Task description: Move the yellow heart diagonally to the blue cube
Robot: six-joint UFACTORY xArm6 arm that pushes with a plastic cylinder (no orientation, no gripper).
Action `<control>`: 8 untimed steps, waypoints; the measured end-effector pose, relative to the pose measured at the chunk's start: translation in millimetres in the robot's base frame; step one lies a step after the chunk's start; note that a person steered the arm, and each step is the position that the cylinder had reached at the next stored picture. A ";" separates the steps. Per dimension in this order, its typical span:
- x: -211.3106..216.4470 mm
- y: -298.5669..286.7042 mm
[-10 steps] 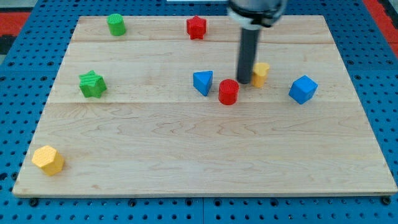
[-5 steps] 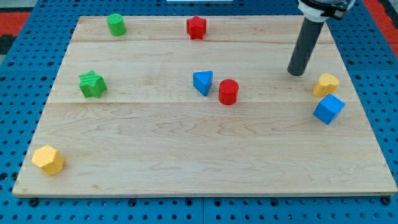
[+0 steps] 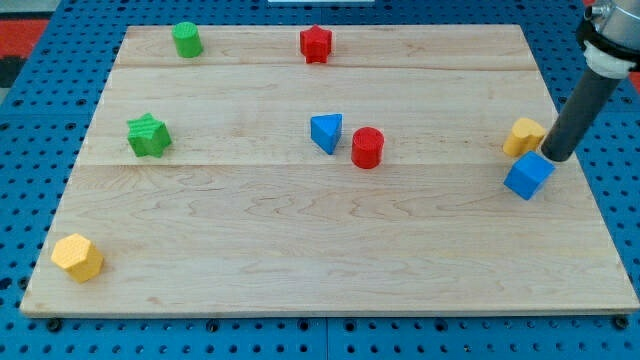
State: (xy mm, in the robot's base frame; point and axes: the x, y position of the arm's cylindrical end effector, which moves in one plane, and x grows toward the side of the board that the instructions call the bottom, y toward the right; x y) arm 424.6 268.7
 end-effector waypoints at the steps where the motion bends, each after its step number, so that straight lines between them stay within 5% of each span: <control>1: -14.1 -15.2; 2: -15.9 -55.9; 3: -31.6 31.8; 4: 20.9 69.5; 5: 77.1 28.4; 8: 75.2 -72.5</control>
